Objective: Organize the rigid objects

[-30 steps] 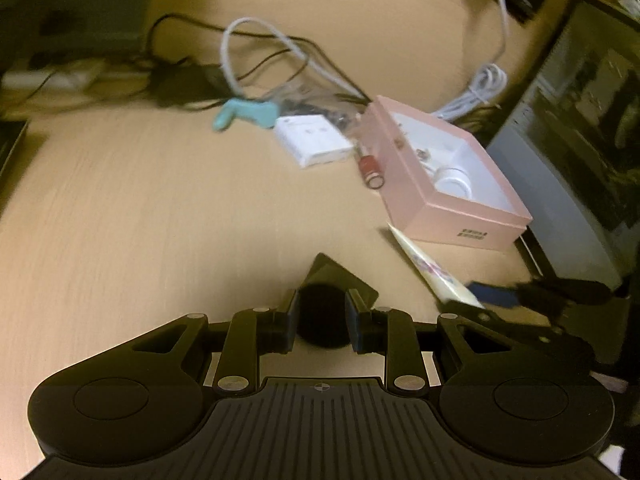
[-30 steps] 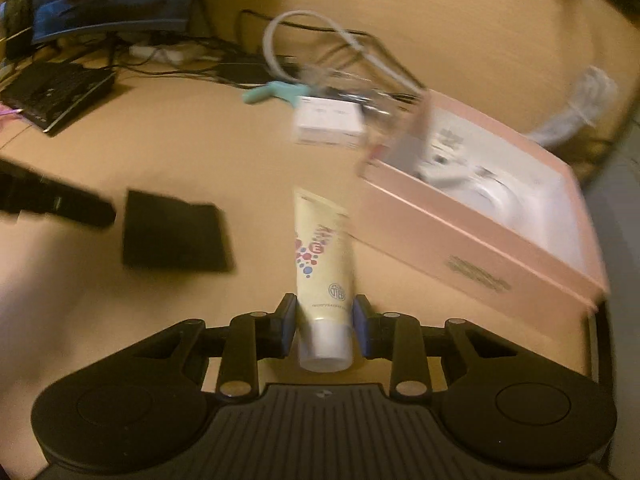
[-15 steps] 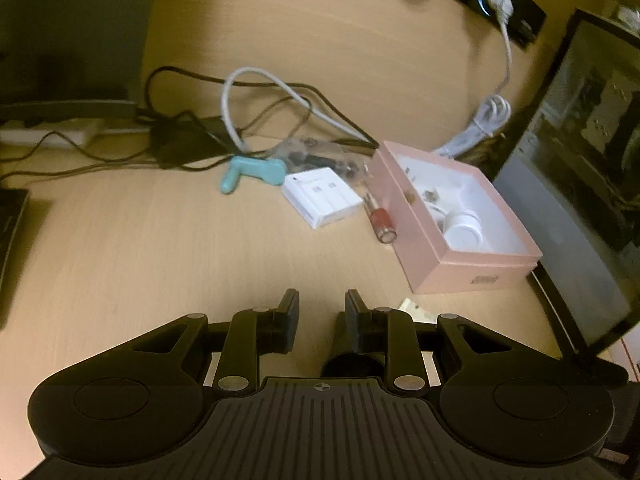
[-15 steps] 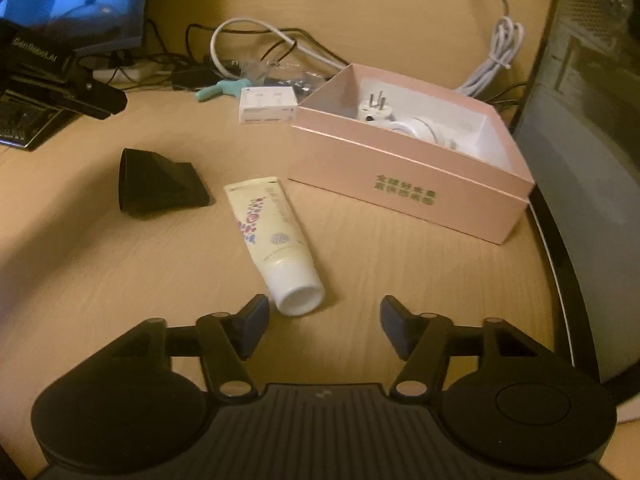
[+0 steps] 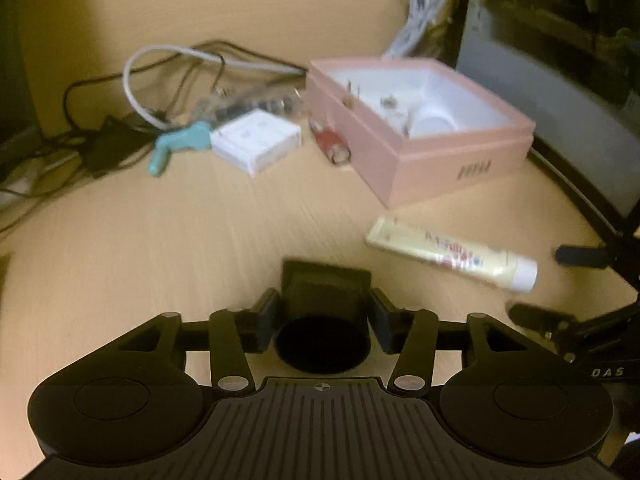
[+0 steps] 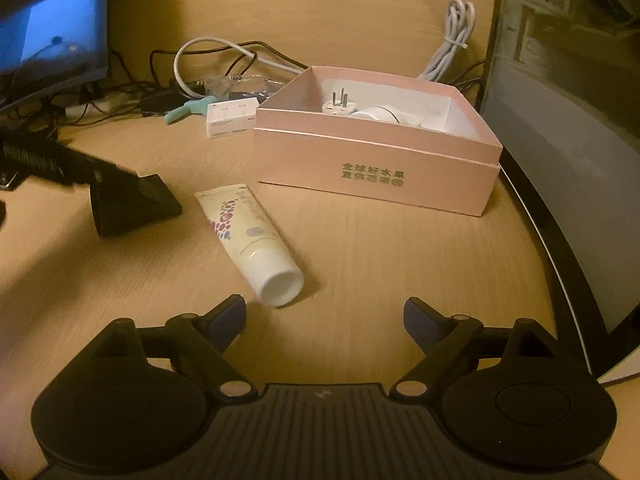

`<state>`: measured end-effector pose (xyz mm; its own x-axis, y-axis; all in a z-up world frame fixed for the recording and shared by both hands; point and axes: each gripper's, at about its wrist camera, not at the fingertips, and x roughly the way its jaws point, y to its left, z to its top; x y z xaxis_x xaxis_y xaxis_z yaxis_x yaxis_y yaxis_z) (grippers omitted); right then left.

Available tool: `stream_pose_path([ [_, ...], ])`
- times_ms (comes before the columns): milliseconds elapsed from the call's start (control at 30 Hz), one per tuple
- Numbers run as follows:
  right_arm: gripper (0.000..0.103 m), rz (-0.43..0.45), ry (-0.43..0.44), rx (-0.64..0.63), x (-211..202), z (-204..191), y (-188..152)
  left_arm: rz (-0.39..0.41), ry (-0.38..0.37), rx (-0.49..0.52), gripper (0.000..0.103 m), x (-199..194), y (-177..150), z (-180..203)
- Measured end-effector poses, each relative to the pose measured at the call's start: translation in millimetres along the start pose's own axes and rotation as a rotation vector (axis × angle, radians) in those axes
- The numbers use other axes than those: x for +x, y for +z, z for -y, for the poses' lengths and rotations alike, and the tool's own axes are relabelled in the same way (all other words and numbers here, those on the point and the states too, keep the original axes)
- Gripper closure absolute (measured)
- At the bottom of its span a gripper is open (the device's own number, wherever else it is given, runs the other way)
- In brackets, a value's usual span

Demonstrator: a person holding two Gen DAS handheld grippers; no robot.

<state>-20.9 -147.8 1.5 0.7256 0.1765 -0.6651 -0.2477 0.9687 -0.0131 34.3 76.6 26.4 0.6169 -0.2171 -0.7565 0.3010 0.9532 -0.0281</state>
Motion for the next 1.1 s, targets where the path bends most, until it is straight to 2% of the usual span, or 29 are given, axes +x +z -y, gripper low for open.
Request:
stream_pose_path([
  [367, 0.015, 0.007, 0.016, 0.019, -0.4, 3.1, -3.3, -0.019, -0.011, -0.047, 0.049, 8.7, -5.4, -6.3],
  [567, 0.009, -0.007, 0.04, 0.0, 0.7, 1.9, -2.9, 0.001, -0.011, -0.053, 0.049, 7.7, -8.4, -7.1],
  [667, 0.002, -0.022, 0.043, -0.004, 1.3, -0.2, -3.2, 0.007, -0.011, -0.067, 0.049, 5.4, -10.4, -7.8],
  [867, 0.0, -0.069, 0.046, -0.009, 4.7, 0.8, 1.9, 0.01, -0.024, -0.139, 0.049, -6.0, -19.5, -14.6],
  [1100, 0.0, -0.089, 0.094, -0.068, 9.0, 3.6, 7.8, 0.009, -0.046, -0.212, 0.049, -32.2, -37.8, -18.8],
])
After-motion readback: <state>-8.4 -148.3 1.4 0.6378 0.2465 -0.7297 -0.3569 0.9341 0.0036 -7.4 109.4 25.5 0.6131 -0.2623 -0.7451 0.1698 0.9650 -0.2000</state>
